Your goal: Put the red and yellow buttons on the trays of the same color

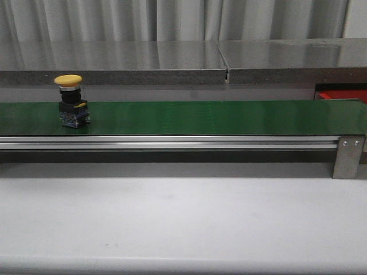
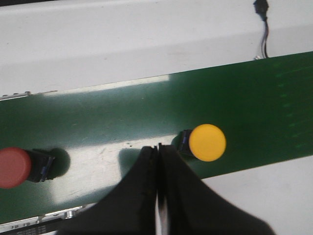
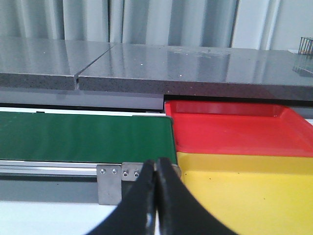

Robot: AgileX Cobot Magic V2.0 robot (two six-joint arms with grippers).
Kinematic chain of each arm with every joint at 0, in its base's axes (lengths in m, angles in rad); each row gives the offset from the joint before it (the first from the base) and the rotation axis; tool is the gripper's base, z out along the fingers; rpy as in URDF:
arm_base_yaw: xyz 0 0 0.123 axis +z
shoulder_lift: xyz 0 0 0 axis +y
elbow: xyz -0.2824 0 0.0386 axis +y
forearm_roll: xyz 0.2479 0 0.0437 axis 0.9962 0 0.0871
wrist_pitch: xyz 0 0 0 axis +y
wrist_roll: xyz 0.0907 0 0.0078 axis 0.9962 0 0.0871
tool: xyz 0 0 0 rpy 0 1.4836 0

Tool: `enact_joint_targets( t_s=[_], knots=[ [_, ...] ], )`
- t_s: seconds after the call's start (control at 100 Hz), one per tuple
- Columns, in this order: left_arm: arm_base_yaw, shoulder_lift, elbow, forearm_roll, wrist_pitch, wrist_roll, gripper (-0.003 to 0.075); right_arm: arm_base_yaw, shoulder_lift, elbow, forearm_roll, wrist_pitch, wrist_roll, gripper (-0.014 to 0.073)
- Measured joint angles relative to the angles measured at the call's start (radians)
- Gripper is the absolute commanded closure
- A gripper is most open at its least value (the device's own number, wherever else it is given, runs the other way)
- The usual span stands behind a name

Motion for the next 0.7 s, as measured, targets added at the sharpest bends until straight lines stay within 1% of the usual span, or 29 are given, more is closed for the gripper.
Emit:
enact_joint_targets(
  t_s=[0.14, 0.26, 0.39, 0.48, 0.7],
  knots=[
    [-0.024, -0.054, 0.03, -0.016, 0.006, 0.0, 0.0741, 0.0, 0.0, 0.0, 0.0, 0.0, 0.0, 0.0711],
    [-0.026, -0.117, 0.11, -0.018, -0.004, 0.0, 0.0741, 0.0, 0.0, 0.0, 0.0, 0.0, 0.0, 0.0711],
    [-0.026, -0.216, 0.266, -0.022, -0.081, -0.002, 0.0741, 0.0, 0.0, 0.0, 0.0, 0.0, 0.0, 0.0711],
    [-0.026, -0.306, 0.392, -0.017, -0.15, -0.035, 0.0741, 0.0, 0.0, 0.0, 0.0, 0.0, 0.0, 0.0711],
    [-0.026, -0.541, 0.668, 0.078, -0.28, -0.148, 0.0741, 0.0, 0.0, 0.0, 0.0, 0.0, 0.0, 0.0711]
  ],
)
